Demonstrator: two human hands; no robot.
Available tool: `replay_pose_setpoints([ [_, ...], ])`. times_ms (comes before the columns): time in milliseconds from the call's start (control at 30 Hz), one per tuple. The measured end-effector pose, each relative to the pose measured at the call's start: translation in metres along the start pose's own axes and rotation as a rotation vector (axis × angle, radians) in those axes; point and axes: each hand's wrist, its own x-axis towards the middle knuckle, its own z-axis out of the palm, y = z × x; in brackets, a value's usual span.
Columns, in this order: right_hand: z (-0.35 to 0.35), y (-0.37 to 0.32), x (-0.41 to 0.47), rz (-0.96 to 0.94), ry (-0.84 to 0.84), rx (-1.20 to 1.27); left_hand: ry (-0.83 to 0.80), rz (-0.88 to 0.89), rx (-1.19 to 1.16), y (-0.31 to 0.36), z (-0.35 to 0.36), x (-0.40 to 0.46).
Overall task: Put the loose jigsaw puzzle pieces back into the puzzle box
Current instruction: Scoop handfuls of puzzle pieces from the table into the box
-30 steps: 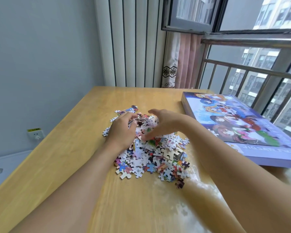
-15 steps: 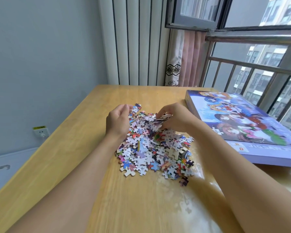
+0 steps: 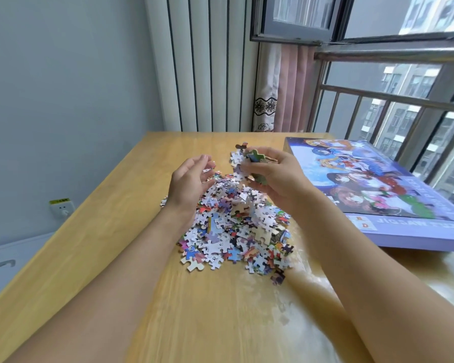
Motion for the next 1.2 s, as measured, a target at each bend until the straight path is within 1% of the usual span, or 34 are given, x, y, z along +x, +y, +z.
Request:
replay_pose_setpoints([
  [100, 0.012, 0.005, -0.007, 0.081, -0.035, 0.154, -0.097, -0.183, -0.162, 0.005, 0.005, -0.005],
  [167, 0.023, 0.012, -0.011, 0.148, -0.029, 0.181, -0.129, -0.234, -0.248, 0.002, 0.008, -0.008],
  [233, 0.033, 0.021, -0.015, 0.214, -0.003, 0.179, -0.097, -0.248, -0.281, -0.004, 0.012, -0.011],
  [367, 0.046, 0.031, -0.018, 0.251, 0.027, 0.192, -0.032, -0.157, -0.1, -0.013, 0.019, -0.015],
  [467, 0.048, 0.033, -0.017, 0.271, 0.001, 0.289, -0.04, -0.106, -0.024, -0.019, 0.02, -0.014],
  [533, 0.047, 0.036, -0.015, 0.305, 0.005, 0.297, -0.04, -0.061, 0.022, -0.02, 0.022, -0.012],
  [667, 0.044, 0.036, -0.012, 0.336, 0.018, 0.284, -0.048, 0.051, 0.189, -0.018, 0.028, -0.016],
  [700, 0.043, 0.034, -0.011, 0.34, 0.014, 0.291, -0.017, 0.088, 0.198, -0.014, 0.026, -0.016],
  [800, 0.035, 0.023, -0.014, 0.362, 0.026, 0.3, 0.178, 0.139, 0.16, 0.008, 0.001, -0.005],
  [833, 0.032, 0.019, -0.016, 0.375, 0.033, 0.296, 0.212, 0.154, 0.247, 0.015, -0.014, 0.0],
  [900, 0.026, 0.014, -0.022, 0.41, 0.052, 0.307, 0.155, 0.142, 0.462, 0.021, -0.04, 0.004],
  [933, 0.023, 0.012, -0.026, 0.428, 0.062, 0.322, 0.096, 0.115, 0.509, 0.022, -0.047, 0.003],
  [1000, 0.017, 0.008, -0.036, 0.454, 0.074, 0.359, 0.021, 0.094, 0.505, 0.021, -0.045, 0.0],
  [1100, 0.005, -0.001, -0.056, 0.454, 0.049, 0.385, -0.027, 0.202, 0.535, 0.023, -0.028, -0.01],
  [1200, -0.012, -0.009, -0.077, 0.434, -0.007, 0.366, -0.134, 0.289, 0.604, 0.019, -0.008, -0.025],
])
